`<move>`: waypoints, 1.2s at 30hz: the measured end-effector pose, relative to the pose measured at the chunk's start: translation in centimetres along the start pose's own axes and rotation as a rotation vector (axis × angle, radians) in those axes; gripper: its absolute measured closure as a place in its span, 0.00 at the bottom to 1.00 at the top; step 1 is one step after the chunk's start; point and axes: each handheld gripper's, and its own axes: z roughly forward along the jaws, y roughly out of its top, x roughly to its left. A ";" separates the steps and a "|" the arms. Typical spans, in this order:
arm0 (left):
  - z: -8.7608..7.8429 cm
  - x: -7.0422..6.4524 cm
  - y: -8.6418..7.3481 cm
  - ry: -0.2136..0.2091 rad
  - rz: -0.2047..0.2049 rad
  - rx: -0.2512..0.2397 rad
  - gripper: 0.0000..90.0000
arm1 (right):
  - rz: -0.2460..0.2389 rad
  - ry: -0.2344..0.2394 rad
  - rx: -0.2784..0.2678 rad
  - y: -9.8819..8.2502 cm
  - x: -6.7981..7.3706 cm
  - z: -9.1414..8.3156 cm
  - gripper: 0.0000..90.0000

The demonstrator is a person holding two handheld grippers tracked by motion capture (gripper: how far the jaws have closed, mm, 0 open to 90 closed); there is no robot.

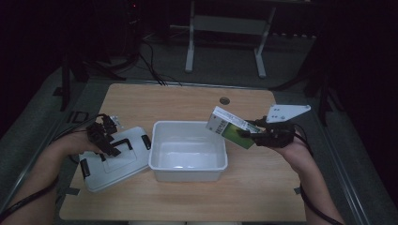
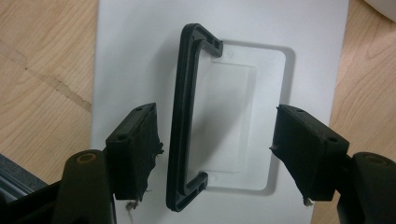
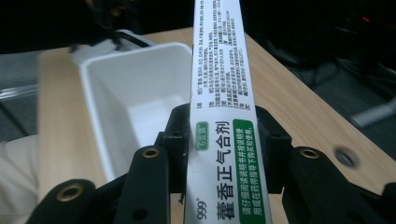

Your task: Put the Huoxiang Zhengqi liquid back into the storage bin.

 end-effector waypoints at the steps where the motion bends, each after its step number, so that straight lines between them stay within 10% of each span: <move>1: 0.0 0.0 0.0 0.002 0.002 0.003 0.35 | -0.029 0.028 0.001 0.6 0.4 0.5 0.71; 22: 0.0 0.2 -0.6 -0.002 -0.006 0.006 0.35 | -0.142 0.321 0.126 0.9 3.0 9.5 0.71; 36: 0.1 0.3 -0.6 -0.017 -0.021 0.005 0.35 | -0.129 0.390 0.268 -1.5 3.0 14.6 0.71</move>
